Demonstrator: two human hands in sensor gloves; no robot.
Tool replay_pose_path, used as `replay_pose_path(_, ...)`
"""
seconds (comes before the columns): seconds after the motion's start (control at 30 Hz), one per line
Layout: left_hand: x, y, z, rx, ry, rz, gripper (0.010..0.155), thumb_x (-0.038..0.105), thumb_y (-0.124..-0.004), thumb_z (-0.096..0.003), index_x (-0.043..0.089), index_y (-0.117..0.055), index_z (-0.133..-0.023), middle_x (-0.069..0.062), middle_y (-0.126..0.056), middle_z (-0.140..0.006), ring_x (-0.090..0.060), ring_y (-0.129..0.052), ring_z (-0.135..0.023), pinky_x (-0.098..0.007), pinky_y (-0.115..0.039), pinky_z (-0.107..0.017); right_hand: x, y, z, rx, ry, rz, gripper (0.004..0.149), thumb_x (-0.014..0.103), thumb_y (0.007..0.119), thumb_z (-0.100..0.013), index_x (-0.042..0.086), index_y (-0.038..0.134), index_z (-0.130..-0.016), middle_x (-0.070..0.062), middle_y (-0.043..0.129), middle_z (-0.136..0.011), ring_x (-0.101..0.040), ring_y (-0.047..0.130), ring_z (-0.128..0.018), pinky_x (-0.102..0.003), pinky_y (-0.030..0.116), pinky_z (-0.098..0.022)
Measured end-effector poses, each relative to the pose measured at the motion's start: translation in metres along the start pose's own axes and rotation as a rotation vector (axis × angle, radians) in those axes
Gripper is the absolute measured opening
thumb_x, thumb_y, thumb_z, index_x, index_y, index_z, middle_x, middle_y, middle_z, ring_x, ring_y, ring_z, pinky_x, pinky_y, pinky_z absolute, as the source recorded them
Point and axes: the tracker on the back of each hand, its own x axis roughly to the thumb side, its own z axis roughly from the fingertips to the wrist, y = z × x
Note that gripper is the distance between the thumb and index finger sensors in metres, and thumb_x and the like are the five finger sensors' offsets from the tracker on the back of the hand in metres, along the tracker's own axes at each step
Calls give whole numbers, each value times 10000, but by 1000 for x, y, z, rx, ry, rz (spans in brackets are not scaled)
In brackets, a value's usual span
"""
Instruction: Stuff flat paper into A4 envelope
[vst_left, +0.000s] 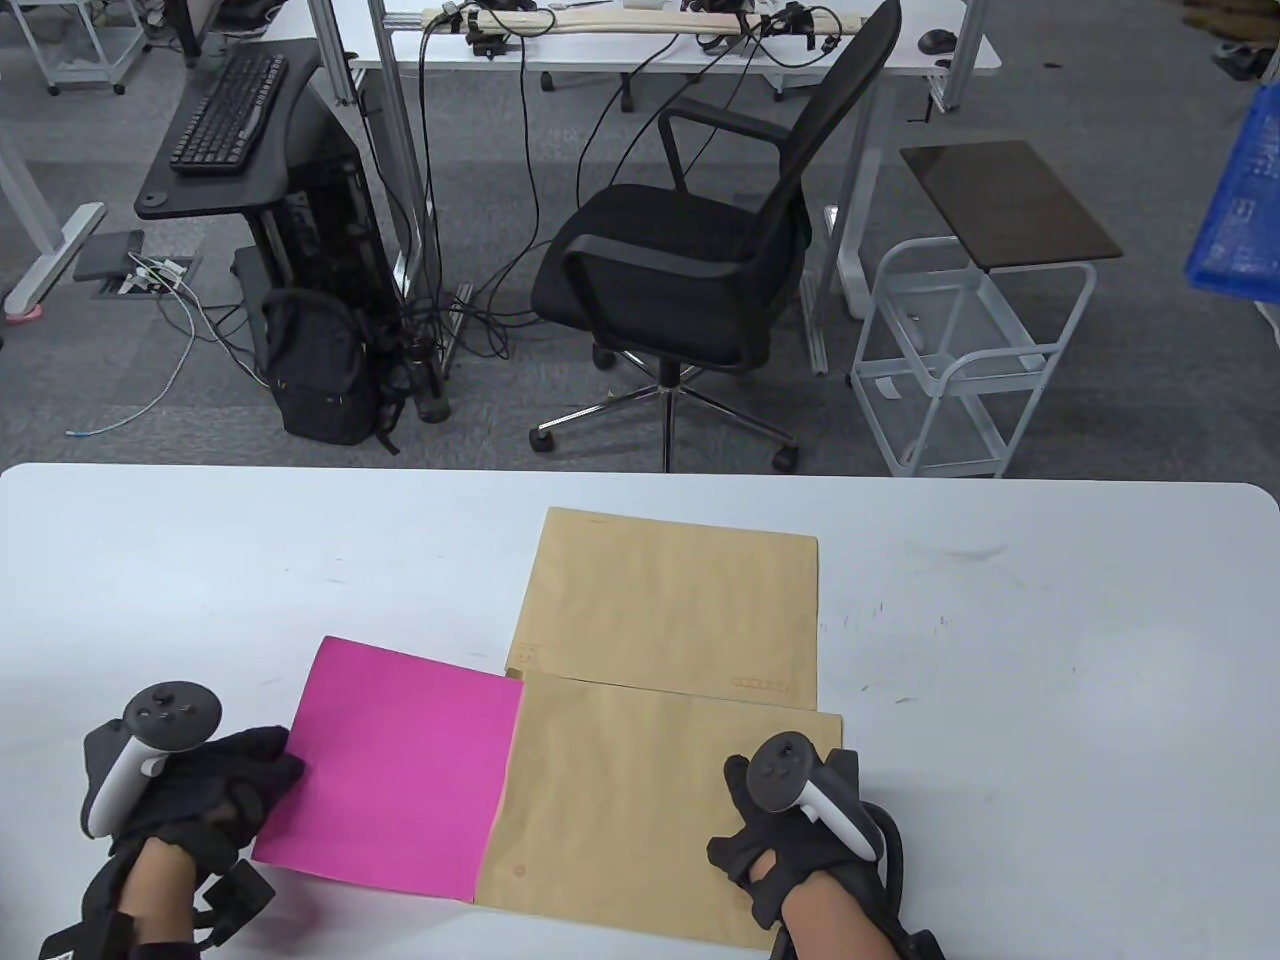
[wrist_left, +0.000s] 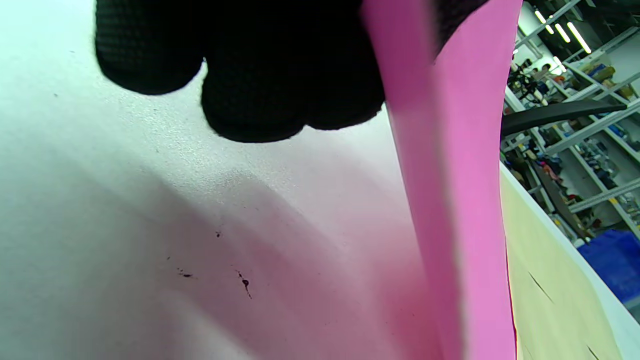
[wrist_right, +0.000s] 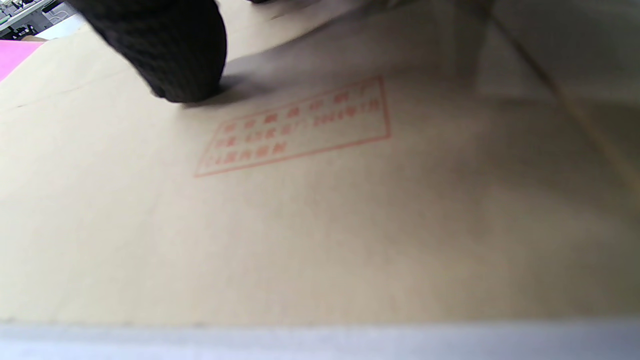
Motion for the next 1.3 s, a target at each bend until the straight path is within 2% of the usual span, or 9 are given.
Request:
replay_pose_path(0.47, 17, -20, -10, -33, -31, -50, 436, 368, -786, -457, 235, -861, -866, 122, -1035, -575, -160, -1091, -433, -428, -926, -438, 0, 0, 0, 1, -1, -3, 782, 549, 860, -484, 426, 376, -1085, 31, 166, -1108, -343, 210, -1049, -641, 292, -717)
replay_pose_path(1.3, 50, -55, -13, -9, -105, -129, 437, 374, -780, -455, 227, -856, -859, 126, -1030, -569, -149, -1088, -426, -416, -926, -427, 0, 0, 0, 4, -3, -7, 781, 547, 860, -484, 422, 378, -1086, 28, 167, -1108, -345, 208, -1049, -641, 291, -716)
